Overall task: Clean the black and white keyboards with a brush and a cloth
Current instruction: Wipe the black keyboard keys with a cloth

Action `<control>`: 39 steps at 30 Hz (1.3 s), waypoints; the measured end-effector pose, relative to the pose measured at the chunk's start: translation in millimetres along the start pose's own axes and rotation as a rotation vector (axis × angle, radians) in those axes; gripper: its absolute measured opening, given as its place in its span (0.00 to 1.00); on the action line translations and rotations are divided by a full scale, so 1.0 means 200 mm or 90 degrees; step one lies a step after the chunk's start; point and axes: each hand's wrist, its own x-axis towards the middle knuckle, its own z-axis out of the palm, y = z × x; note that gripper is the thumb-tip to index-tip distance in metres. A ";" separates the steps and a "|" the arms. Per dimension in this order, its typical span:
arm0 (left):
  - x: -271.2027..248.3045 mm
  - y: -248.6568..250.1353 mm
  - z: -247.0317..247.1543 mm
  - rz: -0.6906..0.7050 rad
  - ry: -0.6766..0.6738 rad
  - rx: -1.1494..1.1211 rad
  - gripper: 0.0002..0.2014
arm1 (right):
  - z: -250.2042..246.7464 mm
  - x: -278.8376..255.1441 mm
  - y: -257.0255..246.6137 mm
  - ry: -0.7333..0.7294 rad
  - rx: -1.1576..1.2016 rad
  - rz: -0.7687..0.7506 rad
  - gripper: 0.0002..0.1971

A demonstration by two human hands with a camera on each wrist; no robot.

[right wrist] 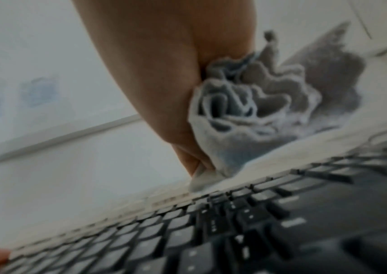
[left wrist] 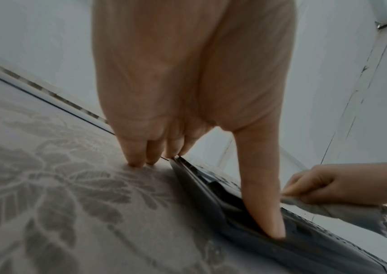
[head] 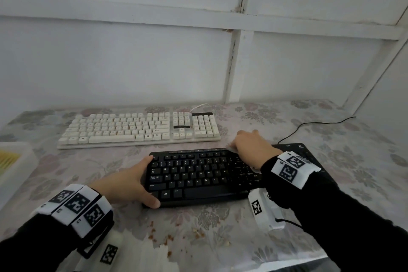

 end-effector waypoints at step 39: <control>0.02 -0.06 0.00 0.041 -0.014 -0.063 0.77 | 0.19 0.05 0.25 0.002 0.037 -0.164 0.13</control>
